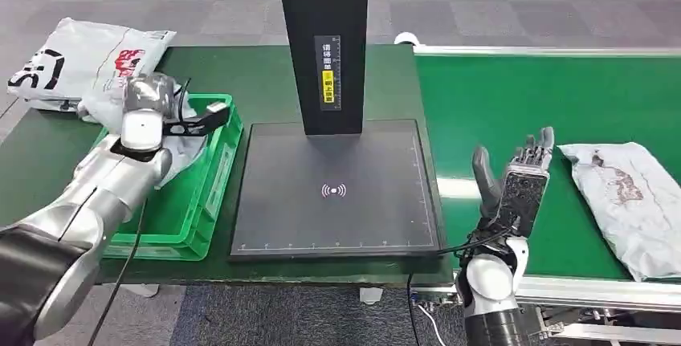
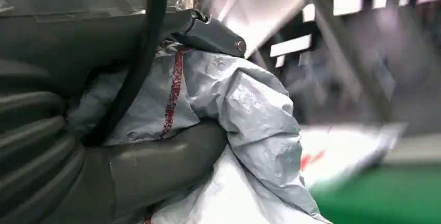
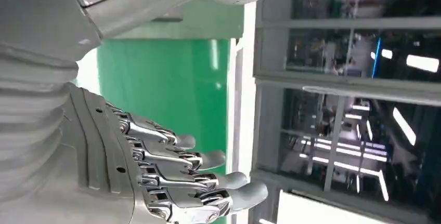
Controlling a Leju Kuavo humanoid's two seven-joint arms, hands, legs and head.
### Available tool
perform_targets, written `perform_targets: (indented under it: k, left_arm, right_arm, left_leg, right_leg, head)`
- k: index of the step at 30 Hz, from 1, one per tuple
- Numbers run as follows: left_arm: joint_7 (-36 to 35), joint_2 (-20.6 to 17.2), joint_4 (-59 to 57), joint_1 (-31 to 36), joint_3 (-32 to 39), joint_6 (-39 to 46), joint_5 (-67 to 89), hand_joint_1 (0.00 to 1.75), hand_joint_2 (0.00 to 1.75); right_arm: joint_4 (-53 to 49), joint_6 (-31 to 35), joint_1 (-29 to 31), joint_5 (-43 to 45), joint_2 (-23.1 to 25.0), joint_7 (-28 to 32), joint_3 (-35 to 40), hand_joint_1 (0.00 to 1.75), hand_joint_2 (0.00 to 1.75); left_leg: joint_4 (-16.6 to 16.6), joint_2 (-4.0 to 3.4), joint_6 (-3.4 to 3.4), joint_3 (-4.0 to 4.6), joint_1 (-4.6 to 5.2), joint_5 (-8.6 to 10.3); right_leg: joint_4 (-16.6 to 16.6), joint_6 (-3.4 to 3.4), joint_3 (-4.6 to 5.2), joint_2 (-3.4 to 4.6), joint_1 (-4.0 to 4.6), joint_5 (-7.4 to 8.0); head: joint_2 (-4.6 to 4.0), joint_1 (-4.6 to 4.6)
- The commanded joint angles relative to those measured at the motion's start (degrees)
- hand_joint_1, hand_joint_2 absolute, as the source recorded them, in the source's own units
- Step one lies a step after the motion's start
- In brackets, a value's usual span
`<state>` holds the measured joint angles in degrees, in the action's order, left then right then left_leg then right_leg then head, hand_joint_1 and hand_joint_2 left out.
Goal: Moved the parcel from conveyor to table for the left to box.
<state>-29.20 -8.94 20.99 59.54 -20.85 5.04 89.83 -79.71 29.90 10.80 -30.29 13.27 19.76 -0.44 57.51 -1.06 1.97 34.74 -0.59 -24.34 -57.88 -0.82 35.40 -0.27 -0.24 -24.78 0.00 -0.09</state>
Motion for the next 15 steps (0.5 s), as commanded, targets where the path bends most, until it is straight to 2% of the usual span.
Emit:
perform_targets:
  k: [1, 3, 6, 9, 10, 11, 15]
  left_arm:
    - [-1.08, -1.15, -6.93, -0.62, 3.29, -6.28, 0.17, 1.75, 1.75]
    - [0.95, -0.47, -6.73, -0.55, 4.53, -8.12, -0.05, 1.75, 1.75]
    - [8.14, 1.73, -6.74, -0.52, 8.52, -10.02, -4.03, 1.75, 1.75]
    - [8.80, 2.48, -6.59, -0.63, 8.96, -10.09, -4.43, 1.75, 1.75]
    - [13.25, 3.11, -6.52, -0.87, 11.41, -10.78, -6.90, 1.75, 1.75]
    - [15.60, 4.09, -5.81, -1.39, 14.52, -9.02, -9.84, 1.59, 1.75]
    - [15.58, 4.54, -5.89, -1.36, 14.60, -9.05, -9.86, 1.59, 1.75]
  right_arm:
    - [1.24, -1.11, 0.06, -1.24, -0.13, -0.47, -4.48, 0.00, 1.75]
    - [0.38, -1.22, 0.01, -1.61, -0.13, -0.62, -5.27, 0.00, 1.75]
    - [-0.11, -1.39, -0.03, -1.82, -0.63, -0.75, -6.00, 0.00, 1.75]
    - [-0.11, -1.44, -0.17, -1.79, -0.81, -0.75, -6.23, 0.00, 1.75]
    - [0.02, -1.56, -0.22, -1.69, -0.97, -0.79, -6.43, 0.00, 1.75]
    - [0.09, -1.47, -0.31, -1.55, -1.02, -0.67, -6.71, 0.00, 1.75]
    - [-0.01, -1.46, -0.41, -1.54, -1.09, -0.65, -6.84, 0.00, 1.75]
  left_leg:
    - [-0.06, 0.09, -0.10, -0.13, 0.02, -0.05]
    - [0.01, 0.23, -0.07, 0.04, 0.02, -0.03]
    - [-0.02, 0.42, -0.09, 0.06, 0.09, -0.01]
    - [0.02, 0.50, -0.09, 0.07, 0.11, -0.01]
    - [-0.02, 0.55, -0.11, 0.03, 0.10, 0.00]
    - [-0.05, 0.53, -0.12, -0.03, 0.10, 0.00]
    - [-0.01, 0.48, -0.12, 0.04, 0.10, 0.02]
  right_leg:
    - [0.10, 0.07, -0.17, 0.00, -0.03, -0.04]
    - [0.04, 0.07, -0.09, -0.17, -0.01, -0.05]
    - [0.07, 0.09, -0.12, -0.35, -0.05, -0.05]
    - [0.06, 0.07, -0.10, -0.44, -0.06, -0.06]
    - [0.10, 0.08, -0.16, -0.47, -0.06, -0.06]
    - [0.14, 0.09, -0.20, -0.42, -0.07, -0.05]
    - [0.09, 0.07, -0.12, -0.41, -0.10, -0.04]
  head:
    - [0.00, 0.00]
    - [0.00, -0.02]
    - [0.00, 0.00]
    - [0.00, 0.00]
    - [0.00, 0.00]
    - [0.00, 0.00]
    - [0.00, 0.00]
